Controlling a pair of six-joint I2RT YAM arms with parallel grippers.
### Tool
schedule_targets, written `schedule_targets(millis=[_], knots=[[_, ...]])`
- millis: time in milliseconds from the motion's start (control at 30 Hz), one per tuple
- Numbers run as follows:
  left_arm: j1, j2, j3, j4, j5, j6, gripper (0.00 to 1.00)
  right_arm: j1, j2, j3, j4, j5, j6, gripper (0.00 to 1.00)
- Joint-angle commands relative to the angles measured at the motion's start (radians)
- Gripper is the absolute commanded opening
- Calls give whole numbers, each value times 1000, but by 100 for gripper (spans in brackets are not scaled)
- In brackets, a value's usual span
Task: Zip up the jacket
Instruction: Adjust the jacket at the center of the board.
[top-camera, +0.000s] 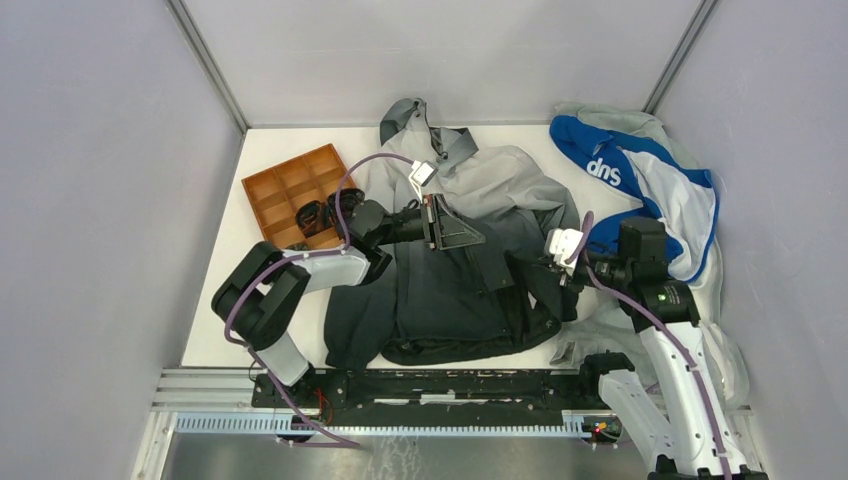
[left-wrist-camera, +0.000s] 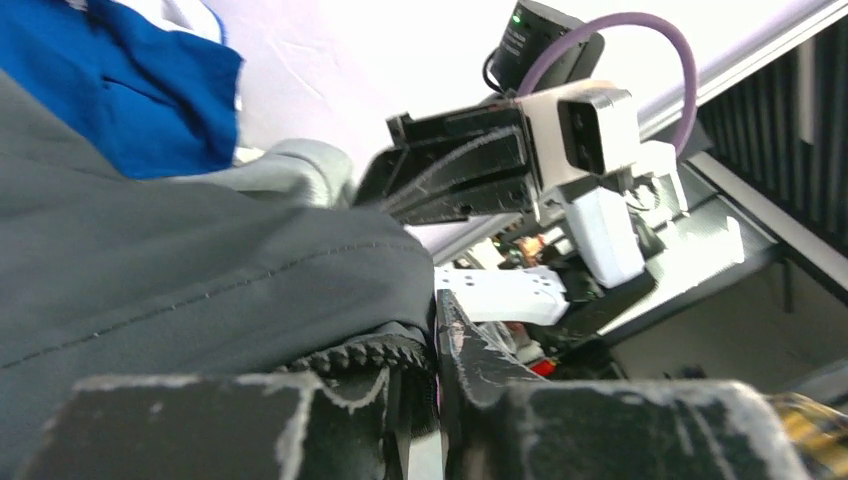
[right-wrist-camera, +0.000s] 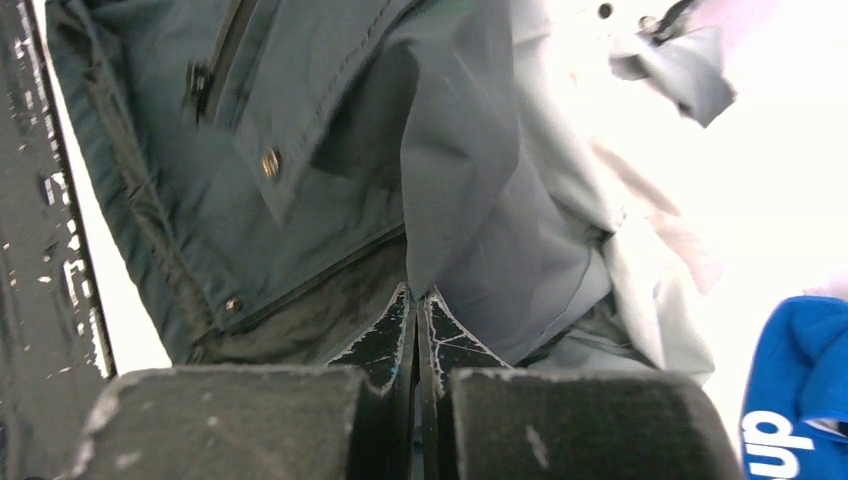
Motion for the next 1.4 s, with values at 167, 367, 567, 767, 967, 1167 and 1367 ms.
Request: schedule_targets(millis=[167, 367, 567, 767, 967, 1167, 1367], knots=[[-22, -46, -38, -103, -124, 226, 36, 2, 81, 4, -53, -49, -9, 0], [-98, -94, -140, -136, -196, 288, 48, 1, 108, -1, 42, -58, 103, 0], [-142, -139, -222, -188, -284, 368, 55, 1, 132, 1, 52, -80, 118, 0], [-142, -135, -257, -163, -331, 388, 62, 2, 137, 5, 40, -92, 108, 0], [-154, -94, -328, -21, -413, 375, 64, 1, 135, 2, 36, -105, 110, 0], [-236, -26, -354, 116, -490, 391, 65, 0, 143, -6, 51, -120, 131, 0], [-287, 62, -354, 255, -548, 373, 64, 1, 153, -5, 63, -128, 144, 0]])
